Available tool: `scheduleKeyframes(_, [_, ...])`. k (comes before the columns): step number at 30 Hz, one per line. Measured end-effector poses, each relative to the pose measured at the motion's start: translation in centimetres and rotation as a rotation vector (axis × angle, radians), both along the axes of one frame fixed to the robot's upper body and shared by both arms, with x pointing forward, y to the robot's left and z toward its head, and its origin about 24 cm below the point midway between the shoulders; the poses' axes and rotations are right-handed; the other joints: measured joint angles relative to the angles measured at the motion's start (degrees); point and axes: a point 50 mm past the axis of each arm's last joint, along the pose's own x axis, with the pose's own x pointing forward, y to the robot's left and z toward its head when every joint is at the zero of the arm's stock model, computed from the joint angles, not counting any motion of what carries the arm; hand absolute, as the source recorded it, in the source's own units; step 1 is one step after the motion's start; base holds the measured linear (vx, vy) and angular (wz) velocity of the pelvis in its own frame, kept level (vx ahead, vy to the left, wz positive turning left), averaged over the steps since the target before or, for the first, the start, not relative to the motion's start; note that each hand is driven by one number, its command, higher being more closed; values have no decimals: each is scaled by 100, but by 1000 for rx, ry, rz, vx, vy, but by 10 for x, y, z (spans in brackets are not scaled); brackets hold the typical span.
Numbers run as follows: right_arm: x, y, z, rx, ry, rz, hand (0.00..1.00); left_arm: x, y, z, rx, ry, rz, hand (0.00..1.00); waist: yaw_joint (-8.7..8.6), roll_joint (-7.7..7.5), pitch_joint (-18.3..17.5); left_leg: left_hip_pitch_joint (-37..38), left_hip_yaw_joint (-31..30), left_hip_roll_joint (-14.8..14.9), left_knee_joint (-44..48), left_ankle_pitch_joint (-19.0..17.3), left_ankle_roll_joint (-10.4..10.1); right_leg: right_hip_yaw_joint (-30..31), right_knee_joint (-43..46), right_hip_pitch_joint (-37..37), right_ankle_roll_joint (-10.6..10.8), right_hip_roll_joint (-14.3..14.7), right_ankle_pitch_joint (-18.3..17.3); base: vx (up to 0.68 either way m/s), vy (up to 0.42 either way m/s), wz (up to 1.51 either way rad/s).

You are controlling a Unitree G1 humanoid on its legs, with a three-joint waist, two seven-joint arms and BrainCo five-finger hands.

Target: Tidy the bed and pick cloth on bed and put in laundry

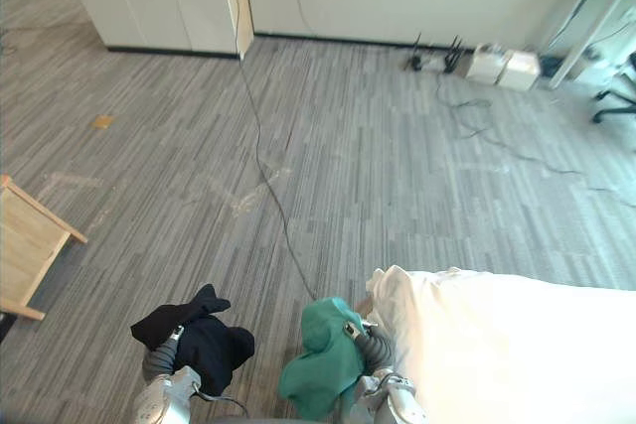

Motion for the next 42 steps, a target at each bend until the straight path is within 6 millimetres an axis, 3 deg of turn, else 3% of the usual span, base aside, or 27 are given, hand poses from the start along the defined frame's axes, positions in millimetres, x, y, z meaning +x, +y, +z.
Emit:
scheduleKeyframes(3, [-2, -11, -1, -27, 1, -8, 100, -7, -17, -3, -55, 4, -41, 100, -15, 289, -39, -847, -12, 287, 2055, 765, -99, -19, -127, 465, -59, 326, -428, 440, -116, -8])
scheduleKeyframes(4, [-4, -14, -1, -40, 1, 9, 100, -7, -20, -3, -65, -3, -55, 100, -3, 491, -29, -1220, -16, 505, 2954, 1766, -54, -26, -440, 900, -141, 637, -522, 480, -15, -32])
scheduleKeyframes(5, [-9, -12, -3, -33, 9, 37, 100, -17, -14, -6, -57, 11, -66, 100, 91, 311, -29, -1473, 38, 544, 3493, 3396, -239, 127, -819, 1422, -261, 733, -600, 480, -15, -28])
scheduleKeyframes(6, [-10, -13, -2, -32, 3, 40, 100, -19, -11, -6, -47, 9, -66, 100, 78, 287, -30, -1617, 18, 502, 3734, 3414, -340, 170, -929, 1562, -239, 727, -568, 413, 34, -22])
scheduleKeyframes(7, [-9, -15, -1, -32, -10, 38, 100, -18, -11, -5, -52, -4, -78, 100, 111, 282, -41, -2073, 55, 418, 4356, 2345, -347, 255, -1001, 1727, -321, 751, -656, 487, 87, -29])
scheduleKeyframes(8, [-3, -24, 2, -47, -33, 38, 100, -11, -14, -2, -62, -36, -102, 100, 230, 261, -37, -2688, 338, 349, 4594, 1243, -15, 345, -1164, 2008, -368, 751, -781, 593, 101, -34])
scheduleKeyframes(10, [2, -24, 6, -50, -60, 59, 100, -9, -13, -1, -63, -51, -113, 100, 319, 200, -8, -3083, 647, 303, 4169, 700, 30, 424, -1325, 2312, -336, 693, -874, 520, 88, -32])
scheduleKeyframes(11, [6, -22, 13, -42, -97, 79, 100, 0, -14, 5, -61, -88, -122, 100, 366, 57, 47, -3331, 903, 120, 3022, 417, -29, 424, -1356, 2600, -116, 483, -1054, 512, 109, -19])
scheduleKeyframes(13, [9, -22, 14, -42, -109, 91, 100, 4, -15, 9, -63, -109, -126, 100, 355, -33, 82, -3319, 1116, -24, 1747, 497, -79, 395, -1346, 2846, 38, 284, -1246, 571, 171, -13])
scheduleKeyframes(14, [8, -23, 14, -49, -104, 94, 100, 7, -16, 12, -67, -118, -129, 100, 345, -5, 62, -3289, 1333, -40, 547, 950, -67, 305, -1377, 3100, 206, 185, -1356, 689, 260, -14])
scheduleKeyframes(15, [7, -26, 17, -58, -108, 96, 100, 7, -19, 14, -68, -115, -137, 100, 354, 117, -2, -3141, 1720, 31, -513, 2253, 232, 161, -1375, 3357, 516, 118, -1542, 608, 254, -3])
scheduleKeyframes(16, [6, -26, 16, -57, -101, 95, 100, 9, -18, 15, -63, -116, -144, 100, 362, 81, -21, -3053, 1875, -93, -531, 2143, 653, 116, -1371, 3449, 603, 25, -1593, 601, 274, 30])
scheduleKeyframes(17, [5, -22, 13, -43, -87, 93, 100, 17, -18, 16, -62, -120, -150, 100, 321, -191, -82, -3069, 2026, -401, -381, 1898, 468, -94, -1407, 3581, 738, -356, -1576, 572, 266, 68])
scheduleKeyframes(18, [7, -19, 15, -40, -94, 98, 100, 29, -18, 21, -58, -153, -154, 100, 294, -224, -92, -3348, 2460, -293, 376, 1416, 246, -398, -1457, 3710, 846, -428, -1401, 564, 254, 76])
scheduleKeyframes(19, [9, -18, 15, -41, -94, 98, 100, 33, -20, 23, -66, -164, -153, 100, 289, -225, -91, -3402, 2629, -233, 599, 1326, 332, -457, -1447, 3775, 872, -434, -1341, 568, 282, 82])
scheduleKeyframes(21, [9, -15, 13, -38, -69, 104, 100, 35, -22, 23, -78, -171, -149, 100, 420, -260, -161, -3182, 2759, -320, 815, 558, 918, -493, -747, 3779, 1066, -543, -1216, 502, 284, 47])
scheduleKeyframes(22, [11, -10, 10, -30, -56, 106, 100, 33, -18, 21, -65, -153, -146, 100, 486, -434, -240, -3065, 2752, -516, 805, 397, 1076, -450, 326, 3404, 1084, -846, -1204, 592, 308, 39])
scheduleKeyframes(23, [16, -4, 11, -29, -62, 112, 100, 30, -15, 17, -55, -123, -145, 100, 502, -572, -293, -2866, 2638, -804, 704, 271, 1157, -339, 1912, 2791, 997, -1203, -844, 571, 270, 48])
scheduleKeyframes(25, [16, 1, 10, -32, -55, 115, 100, 23, -12, 12, -45, -91, -140, 100, 496, -571, -303, -2430, 2409, -1062, 430, 219, 1223, -269, 3442, 2221, 901, -1402, -726, 493, 158, 75])
scheduleKeyframes(28, [4, 6, 2, -27, -5, 130, 100, 11, -9, 8, -28, -43, -111, 100, 415, -304, -333, -1459, 1711, -1105, -277, 251, 1176, -507, 4021, 1552, 623, -1244, -887, 379, 63, 94])
scheduleKeyframes(31, [-4, 9, -1, -23, 17, 139, 100, 8, -5, 6, -9, -18, -70, 100, 246, -252, -359, -875, 901, -1038, -717, 301, 1097, -470, 3231, 695, 340, -987, -1113, 400, -64, 134])
scheduleKeyframes(34, [-12, 8, -7, -22, 48, 133, 100, 12, -5, 7, 3, -15, -57, 100, 106, -133, -312, -661, 7, -757, -792, 246, 978, -64, 1009, 223, 587, -438, -977, 361, -194, 147])
scheduleKeyframes(36, [-15, 8, -8, -18, 54, 128, 100, 11, -3, 4, 39, -6, -77, 100, 174, -239, -354, -594, -609, -635, -752, 62, 712, 618, -1407, 250, 1025, -208, -21, 413, -331, 158])
scheduleKeyframes(37, [-16, 9, -8, -17, 54, 129, 100, 11, -2, 4, 44, -6, -79, 100, 186, -291, -369, -566, -725, -633, -719, -23, 622, 760, -1676, 244, 1052, -230, 111, 508, -483, 149])
scheduleKeyframes(39, [-15, 9, -8, -18, 48, 135, 100, -4, 2, -2, 54, 39, -72, 100, 200, -221, -385, -298, -1178, -366, -448, -611, 480, 851, -1175, 284, 876, -131, 705, 445, -431, 105])
scheduleKeyframes(41, [-13, 2, -6, -38, 38, 138, 100, -13, 0, -6, 41, 61, -52, 100, 295, 139, -570, -303, -1291, -33, -356, -840, 542, 637, -371, -9, 582, 85, 153, 459, -381, 51])
scheduleKeyframes(42, [-2, 2, -3, -40, 12, 143, 100, -18, 0, -8, 35, 71, -38, 100, 324, 215, -550, -611, -1039, 22, 515, -660, 622, 414, 108, -18, 441, 15, -317, 480, -353, 61])
